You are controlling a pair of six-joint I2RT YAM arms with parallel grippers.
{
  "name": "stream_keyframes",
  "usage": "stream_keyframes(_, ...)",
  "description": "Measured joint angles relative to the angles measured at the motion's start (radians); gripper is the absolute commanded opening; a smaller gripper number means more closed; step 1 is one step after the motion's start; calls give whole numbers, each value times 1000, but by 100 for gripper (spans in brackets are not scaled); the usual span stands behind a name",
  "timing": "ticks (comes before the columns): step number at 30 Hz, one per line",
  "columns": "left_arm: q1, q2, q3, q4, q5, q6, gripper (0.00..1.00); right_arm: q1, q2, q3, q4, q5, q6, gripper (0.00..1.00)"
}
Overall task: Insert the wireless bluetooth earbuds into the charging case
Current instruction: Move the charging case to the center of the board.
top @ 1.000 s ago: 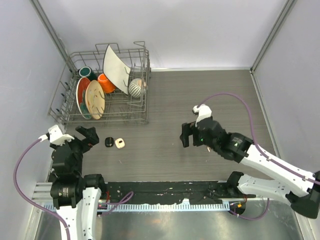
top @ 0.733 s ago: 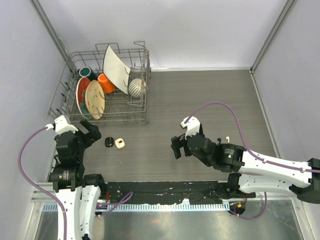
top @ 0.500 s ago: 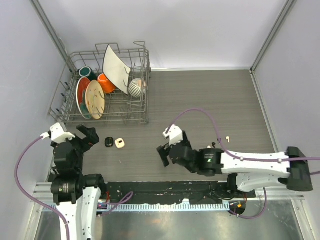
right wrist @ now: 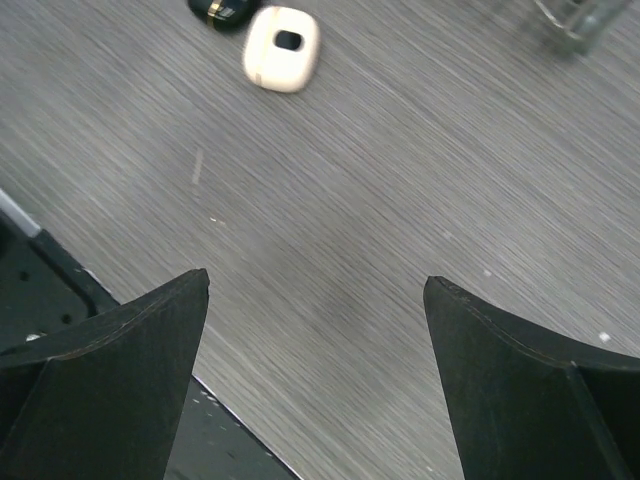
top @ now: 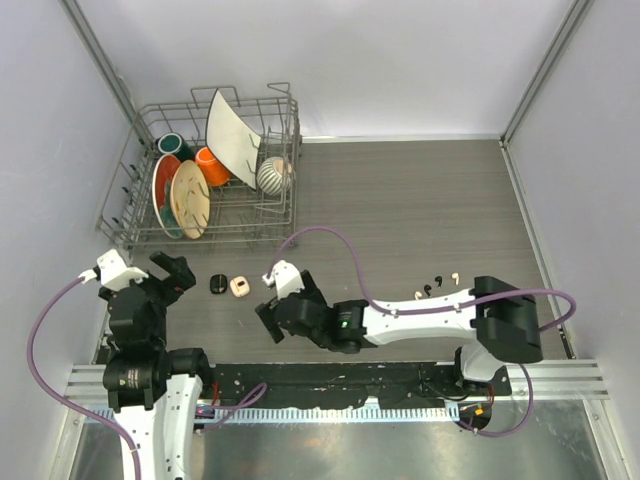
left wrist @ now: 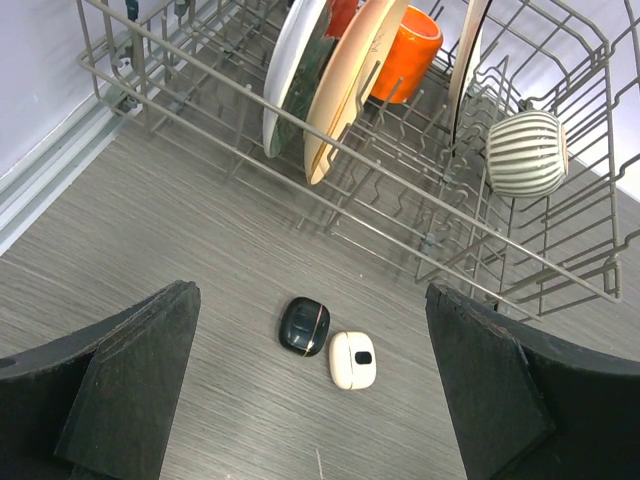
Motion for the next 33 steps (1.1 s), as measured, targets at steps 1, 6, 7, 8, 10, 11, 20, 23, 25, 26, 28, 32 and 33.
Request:
stream_keyframes(1, 0, 0, 0, 0, -2, 0, 100, -2, 22, 21, 10, -16, 0, 94)
stream_keyframes(6, 0, -6, -2, 0, -7, 0, 100, -40, 121, 121, 41, -114, 30, 90)
stream_keyframes(7, 0, -7, -2, 0, -8, 0, 100, -53, 134, 130, 49, -135, 40, 90)
stream_keyframes(8, 0, -8, -2, 0, -9, 0, 100, -76, 154, 142, 60, -166, 54, 90)
stream_keyframes(10, 0, -9, -3, 0, -10, 0, 100, -102, 190, 167, 65, -199, 68, 89)
stream_keyframes(11, 0, -9, -3, 0, -11, 1, 100, -114, 212, 196, 65, -220, 71, 89)
stream_keyframes(20, 0, -9, -4, -1, -28, 2, 100, -178, 367, 322, 46, -282, 92, 86)
stream_keyframes(23, 0, -9, -4, -1, -29, 2, 100, -193, 385, 338, 31, -287, 94, 86)
stream_keyframes(25, 0, -9, -5, -2, -31, 2, 100, -200, 396, 350, 26, -286, 93, 86)
stream_keyframes(26, 0, -9, -5, -2, -31, 2, 100, -204, 401, 355, 24, -286, 93, 86)
stream_keyframes(28, 0, -9, -5, -2, -32, 2, 100, -210, 409, 363, 20, -286, 93, 86)
stream_keyframes(32, 0, -9, -5, -2, -37, 2, 100, -217, 421, 377, 13, -285, 93, 86)
stream_keyframes(33, 0, -9, -5, -2, -38, 2, 100, -217, 426, 384, 13, -285, 93, 86)
